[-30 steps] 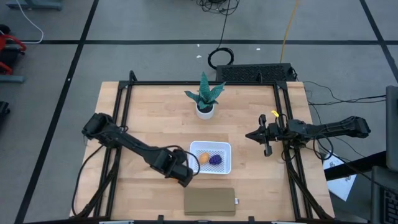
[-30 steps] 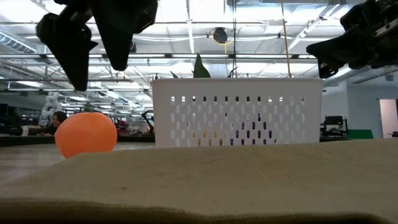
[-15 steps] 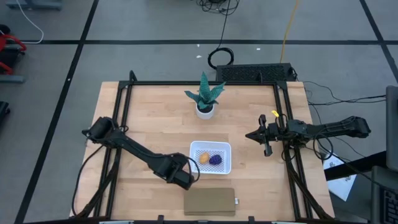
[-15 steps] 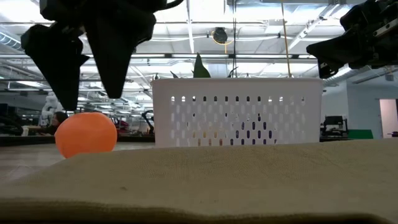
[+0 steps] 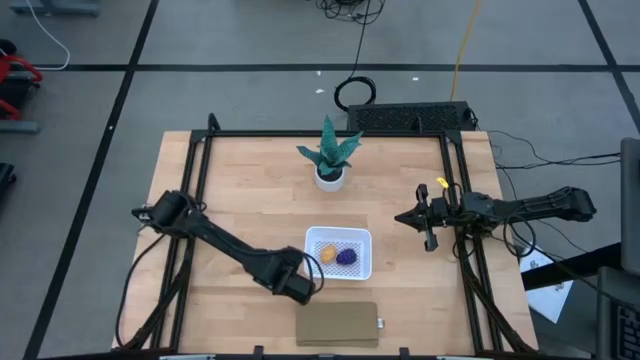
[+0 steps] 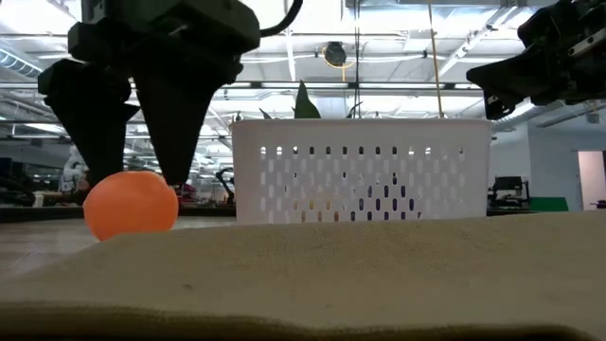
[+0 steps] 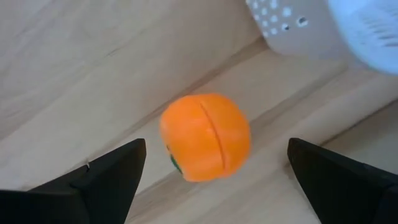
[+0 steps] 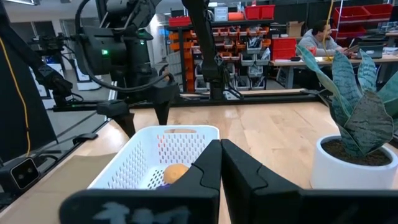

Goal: Pick and placing Produce into tupperware
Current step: Put the orange into the white basket

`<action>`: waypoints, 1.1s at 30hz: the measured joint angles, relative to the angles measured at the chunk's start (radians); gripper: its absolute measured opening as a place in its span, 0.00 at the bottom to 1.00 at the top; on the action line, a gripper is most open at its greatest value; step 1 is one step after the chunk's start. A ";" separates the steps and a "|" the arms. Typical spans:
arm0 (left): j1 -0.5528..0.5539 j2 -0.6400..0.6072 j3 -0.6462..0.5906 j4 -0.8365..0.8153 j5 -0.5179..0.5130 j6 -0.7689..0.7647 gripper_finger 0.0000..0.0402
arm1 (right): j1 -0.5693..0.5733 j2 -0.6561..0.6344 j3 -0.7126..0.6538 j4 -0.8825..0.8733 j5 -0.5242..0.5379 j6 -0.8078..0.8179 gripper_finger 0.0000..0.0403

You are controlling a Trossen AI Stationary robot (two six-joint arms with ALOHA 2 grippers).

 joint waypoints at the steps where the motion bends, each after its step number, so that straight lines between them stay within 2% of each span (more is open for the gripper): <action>1: 0.000 0.006 0.000 0.007 0.000 0.000 0.99 | 0.000 0.000 0.000 -0.002 0.000 0.000 0.00; 33: 0.003 0.024 0.000 0.012 -0.031 0.033 0.99 | 0.000 0.000 0.000 -0.002 0.000 0.000 0.00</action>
